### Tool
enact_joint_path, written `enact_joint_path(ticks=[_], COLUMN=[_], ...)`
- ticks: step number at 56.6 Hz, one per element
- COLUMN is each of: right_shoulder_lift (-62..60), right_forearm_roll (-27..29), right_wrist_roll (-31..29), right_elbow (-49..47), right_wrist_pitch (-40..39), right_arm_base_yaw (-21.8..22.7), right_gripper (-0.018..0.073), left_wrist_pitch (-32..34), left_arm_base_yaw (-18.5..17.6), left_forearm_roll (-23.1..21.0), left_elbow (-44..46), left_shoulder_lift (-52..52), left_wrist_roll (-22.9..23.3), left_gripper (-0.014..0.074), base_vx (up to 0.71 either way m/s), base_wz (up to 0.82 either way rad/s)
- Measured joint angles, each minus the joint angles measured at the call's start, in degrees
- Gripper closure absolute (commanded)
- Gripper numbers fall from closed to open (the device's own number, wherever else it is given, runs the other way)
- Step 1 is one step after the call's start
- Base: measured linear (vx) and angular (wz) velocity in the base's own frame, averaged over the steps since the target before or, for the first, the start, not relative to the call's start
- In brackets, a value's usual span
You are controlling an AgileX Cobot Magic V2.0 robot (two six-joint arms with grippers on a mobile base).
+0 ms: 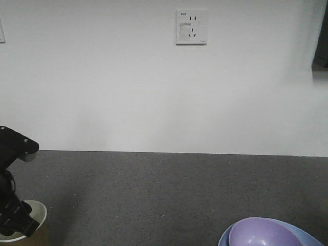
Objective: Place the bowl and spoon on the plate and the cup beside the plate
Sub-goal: 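Lower the left gripper onto the brown paper cup rim and grasp, then carry the cup with the left gripper next to the plate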
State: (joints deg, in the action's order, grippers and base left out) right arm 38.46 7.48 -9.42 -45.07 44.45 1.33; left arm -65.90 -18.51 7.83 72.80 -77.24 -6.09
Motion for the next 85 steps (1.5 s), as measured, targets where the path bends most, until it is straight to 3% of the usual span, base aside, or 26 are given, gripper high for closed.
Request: enact_joint_path(ticks=[8, 27, 46, 51, 55, 62, 74, 85], right_shoulder_lift=[0.1, 0.3, 0.3, 0.3, 0.3, 0.3, 0.3, 0.3], right_forearm_roll=[0.0, 0.0, 0.0, 0.0, 0.0, 0.0, 0.0, 0.0], right_wrist_roll=[0.0, 0.0, 0.0, 0.0, 0.0, 0.0, 0.0, 0.0], right_elbow=[0.0, 0.0, 0.0, 0.0, 0.0, 0.0, 0.0, 0.0], right_wrist_pitch=[0.0, 0.1, 0.1, 0.1, 0.1, 0.1, 0.1, 0.1], right_arm_base_yaw=[0.0, 0.0, 0.0, 0.0, 0.0, 0.0, 0.0, 0.0], right_gripper=[0.0568, 0.0568, 0.0568, 0.0568, 0.0568, 0.0568, 0.0568, 0.0568], left_wrist_pitch=[0.1, 0.0, -0.1, 0.2, 0.3, 0.9, 1.7, 1.0], left_arm_base_yaw=[0.0, 0.0, -0.1, -0.1, -0.1, -0.1, -0.5, -5.4], left_forearm_roll=[-1.9, -13.1, -13.5, -13.2, -12.5, -11.6, -11.3, -11.3], left_elbow=[0.0, 0.6, 0.7, 0.7, 0.7, 0.7, 1.1, 7.2], left_shoulder_lift=[0.0, 0.0, -5.1, -7.1, -8.4, -9.3, -9.1, -9.1], left_wrist_roll=[-0.1, -5.9, -6.2, -5.9, -5.5, -5.3, -5.8, -6.5], left_gripper=[0.0074, 0.0074, 0.0090, 0.0165, 0.0281, 0.0601, 0.0603, 0.0602], base_vx=[0.00, 0.00, 0.00, 0.00, 0.00, 0.00, 0.00, 0.00], base_wz=[0.00, 0.00, 0.00, 0.00, 0.00, 0.00, 0.00, 0.00])
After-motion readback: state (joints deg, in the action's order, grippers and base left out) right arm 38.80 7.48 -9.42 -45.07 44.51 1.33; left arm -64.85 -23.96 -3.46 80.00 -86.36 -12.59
